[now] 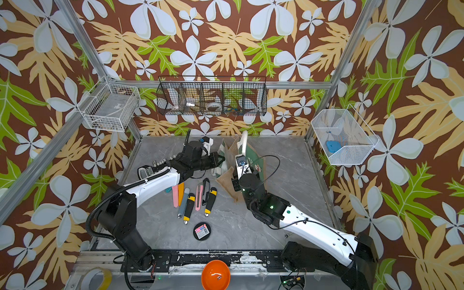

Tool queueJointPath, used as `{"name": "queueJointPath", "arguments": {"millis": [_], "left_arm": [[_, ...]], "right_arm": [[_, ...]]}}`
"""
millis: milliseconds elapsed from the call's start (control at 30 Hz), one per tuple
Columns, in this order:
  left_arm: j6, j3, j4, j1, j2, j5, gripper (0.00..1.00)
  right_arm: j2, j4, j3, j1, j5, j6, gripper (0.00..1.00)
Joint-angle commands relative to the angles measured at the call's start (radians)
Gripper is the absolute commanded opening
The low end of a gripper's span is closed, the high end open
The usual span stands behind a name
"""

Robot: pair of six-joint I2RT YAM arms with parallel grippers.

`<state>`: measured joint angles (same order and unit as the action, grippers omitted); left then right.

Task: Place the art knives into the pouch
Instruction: Open the pouch at the center of the board.

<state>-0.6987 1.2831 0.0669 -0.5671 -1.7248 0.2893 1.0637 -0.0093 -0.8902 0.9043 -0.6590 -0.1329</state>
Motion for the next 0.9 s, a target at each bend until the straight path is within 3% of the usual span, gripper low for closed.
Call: {"name": "queueJointPath", "arguments": {"millis": [0, 67, 267, 600, 633, 700, 867], "left_arm": [[0.045, 0.028, -0.047, -0.006, -0.004, -0.031, 0.0], [0.049, 0.036, -0.055, -0.008, -0.001, -0.037, 0.0], [0.056, 0.065, -0.077, -0.014, -0.012, -0.029, 0.0], [0.075, 0.133, -0.133, -0.034, -0.049, -0.027, 0.0], [0.084, 0.148, -0.153, -0.034, -0.053, -0.031, 0.05], [0.107, 0.176, -0.192, -0.034, -0.051, -0.051, 0.34], [0.187, 0.21, -0.294, -0.034, 0.011, -0.213, 0.81]], "right_arm": [[-0.046, -0.091, -0.017, 0.001, -0.08, -0.125, 0.59], [-0.081, -0.139, -0.021, 0.001, -0.112, -0.171, 0.72], [-0.199, -0.3, -0.015, 0.001, -0.241, -0.326, 0.95], [-0.245, -0.457, -0.041, 0.001, -0.217, -0.43, 1.0], [-0.242, -0.458, -0.033, 0.001, -0.214, -0.433, 1.0], [-0.233, -0.46, -0.019, 0.001, -0.209, -0.437, 1.0], [-0.21, -0.463, -0.009, -0.001, -0.167, -0.422, 1.0]]}}
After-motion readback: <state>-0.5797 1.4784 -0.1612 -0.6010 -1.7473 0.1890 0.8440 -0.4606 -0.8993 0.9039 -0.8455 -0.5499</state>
